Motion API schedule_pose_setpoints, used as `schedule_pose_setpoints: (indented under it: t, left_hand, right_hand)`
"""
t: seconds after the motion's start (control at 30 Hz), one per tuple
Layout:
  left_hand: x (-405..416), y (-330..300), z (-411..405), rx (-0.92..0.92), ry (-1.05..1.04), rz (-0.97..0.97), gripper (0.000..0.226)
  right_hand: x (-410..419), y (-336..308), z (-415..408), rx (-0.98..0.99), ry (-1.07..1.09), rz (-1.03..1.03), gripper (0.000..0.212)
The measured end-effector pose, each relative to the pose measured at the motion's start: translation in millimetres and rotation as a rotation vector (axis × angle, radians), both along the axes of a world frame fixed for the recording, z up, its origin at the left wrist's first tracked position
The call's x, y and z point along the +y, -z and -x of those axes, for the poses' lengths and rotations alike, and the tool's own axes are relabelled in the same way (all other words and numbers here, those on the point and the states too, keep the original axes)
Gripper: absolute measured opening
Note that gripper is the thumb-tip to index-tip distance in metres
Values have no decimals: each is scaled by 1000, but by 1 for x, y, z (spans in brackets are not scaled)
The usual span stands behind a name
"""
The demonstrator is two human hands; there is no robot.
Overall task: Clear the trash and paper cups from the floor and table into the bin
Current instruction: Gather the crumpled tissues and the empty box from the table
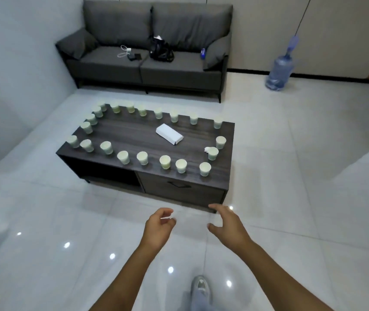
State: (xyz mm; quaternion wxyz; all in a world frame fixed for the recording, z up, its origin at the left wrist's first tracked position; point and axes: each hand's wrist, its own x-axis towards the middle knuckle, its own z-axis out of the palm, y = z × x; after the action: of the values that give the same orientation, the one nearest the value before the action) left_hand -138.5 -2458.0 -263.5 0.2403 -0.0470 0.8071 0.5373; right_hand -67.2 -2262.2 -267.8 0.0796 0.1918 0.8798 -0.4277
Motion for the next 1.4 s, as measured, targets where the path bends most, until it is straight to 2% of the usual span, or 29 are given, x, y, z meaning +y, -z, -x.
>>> schedule_pose_setpoints:
  t: [0.33,0.63,0.87,1.13,1.4]
  left_hand:
    - [40,10,125,-50,-73,20,21]
    - [80,21,295,-79,-9,-23,21]
    - [107,27,413,-99,96,51,21]
    - [152,55,488,-187,86,88,24]
    - [185,122,535,-261,44,126,21]
  right_hand:
    - [42,12,149,-27,-48,42,53]
    - [75,39,302,-36,87,54,50]
    - [101,52,407,-68,186,71,51]
    - [153,85,479,-183,220,109,52]
    - [211,159,559,-313,227,49,47]
